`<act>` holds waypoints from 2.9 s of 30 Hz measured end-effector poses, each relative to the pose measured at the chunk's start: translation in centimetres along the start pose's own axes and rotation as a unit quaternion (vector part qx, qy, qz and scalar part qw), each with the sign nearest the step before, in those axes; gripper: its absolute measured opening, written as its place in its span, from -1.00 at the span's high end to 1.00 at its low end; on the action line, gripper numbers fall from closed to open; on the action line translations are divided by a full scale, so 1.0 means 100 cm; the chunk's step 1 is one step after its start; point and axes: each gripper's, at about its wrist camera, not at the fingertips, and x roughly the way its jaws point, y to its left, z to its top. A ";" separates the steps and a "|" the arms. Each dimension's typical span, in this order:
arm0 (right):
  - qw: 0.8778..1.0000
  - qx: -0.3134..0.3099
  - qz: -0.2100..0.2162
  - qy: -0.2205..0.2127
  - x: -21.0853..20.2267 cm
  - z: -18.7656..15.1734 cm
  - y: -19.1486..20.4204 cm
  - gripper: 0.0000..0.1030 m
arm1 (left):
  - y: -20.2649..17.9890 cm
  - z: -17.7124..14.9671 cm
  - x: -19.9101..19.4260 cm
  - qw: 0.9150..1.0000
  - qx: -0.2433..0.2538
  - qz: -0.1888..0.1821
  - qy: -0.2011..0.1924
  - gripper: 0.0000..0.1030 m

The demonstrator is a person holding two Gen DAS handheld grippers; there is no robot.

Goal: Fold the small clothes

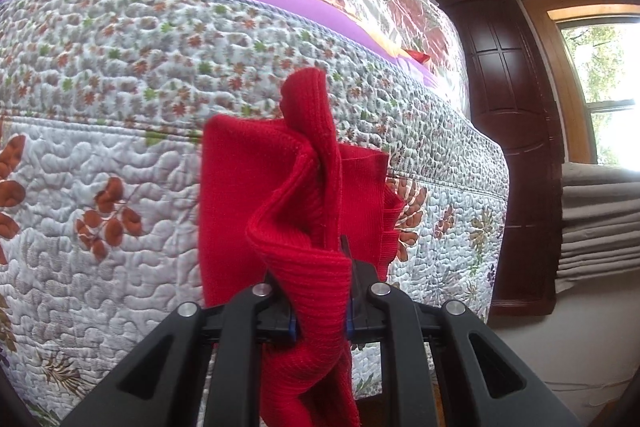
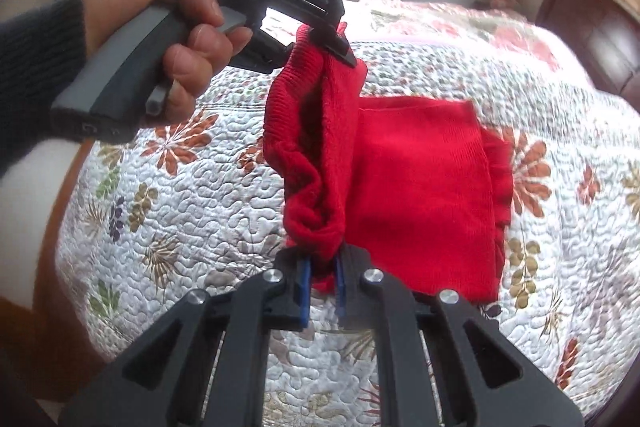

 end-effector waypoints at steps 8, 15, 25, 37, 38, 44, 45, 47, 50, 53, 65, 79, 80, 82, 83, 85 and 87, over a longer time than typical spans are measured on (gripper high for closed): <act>0.999 0.043 0.003 0.010 0.005 -0.008 -0.046 0.85 | -0.028 0.000 0.047 1.000 0.009 0.020 0.017 0.71; 0.997 0.074 0.005 0.015 0.009 -0.018 -0.083 0.85 | -0.050 -0.002 0.083 0.998 0.020 0.043 0.029 0.71; 0.993 0.112 0.027 0.033 0.028 -0.039 -0.128 0.86 | -0.076 -0.008 0.127 0.991 0.042 0.125 0.023 0.71; 0.985 0.151 0.066 0.055 0.055 -0.065 -0.170 0.86 | -0.115 -0.026 0.170 0.959 0.094 0.266 -0.024 0.71; 0.985 0.152 0.067 0.055 0.056 -0.066 -0.173 0.86 | -0.117 -0.027 0.172 0.957 0.093 0.272 -0.027 0.71; 0.982 0.156 0.085 0.056 0.055 -0.073 -0.186 0.86 | -0.121 -0.030 0.174 0.952 0.085 0.289 -0.050 0.72; 0.982 0.157 0.086 0.056 0.055 -0.073 -0.187 0.86 | -0.124 -0.031 0.174 0.950 0.089 0.295 -0.055 0.72; 0.982 0.158 0.091 0.057 0.055 -0.075 -0.190 0.87 | -0.127 -0.033 0.175 0.947 0.089 0.303 -0.060 0.72; 0.980 0.163 0.097 0.057 0.056 -0.077 -0.195 0.87 | -0.132 -0.035 0.178 0.943 0.094 0.312 -0.066 0.72; 0.978 0.170 0.103 0.059 0.057 -0.079 -0.201 0.87 | -0.132 -0.035 0.183 0.941 0.094 0.318 -0.062 0.72; 0.951 0.246 0.156 0.099 0.089 -0.106 -0.243 0.87 | -0.142 -0.046 0.179 0.968 0.107 0.208 -0.087 -0.15; 0.902 0.342 0.263 0.021 0.051 -0.059 -0.323 0.11 | -0.093 -0.073 0.090 0.987 0.117 0.100 -0.050 -0.53; 0.894 0.348 0.282 0.019 0.058 -0.046 -0.330 0.11 | -0.089 -0.083 0.093 0.987 0.123 0.096 -0.039 -0.53; 0.883 0.353 0.308 0.025 0.085 -0.019 -0.331 0.11 | -0.081 -0.099 0.099 0.988 0.126 0.088 -0.024 -0.52; 0.884 0.348 0.309 0.034 0.099 -0.007 -0.331 0.11 | -0.079 -0.107 0.103 0.988 0.127 0.083 -0.016 -0.52; 0.884 0.347 0.308 0.053 0.122 0.008 -0.328 0.11 | -0.077 -0.118 0.110 0.988 0.131 0.076 -0.006 -0.52; 0.883 0.344 0.315 0.062 0.138 0.018 -0.325 0.11 | -0.075 -0.127 0.116 0.988 0.138 0.071 0.003 -0.52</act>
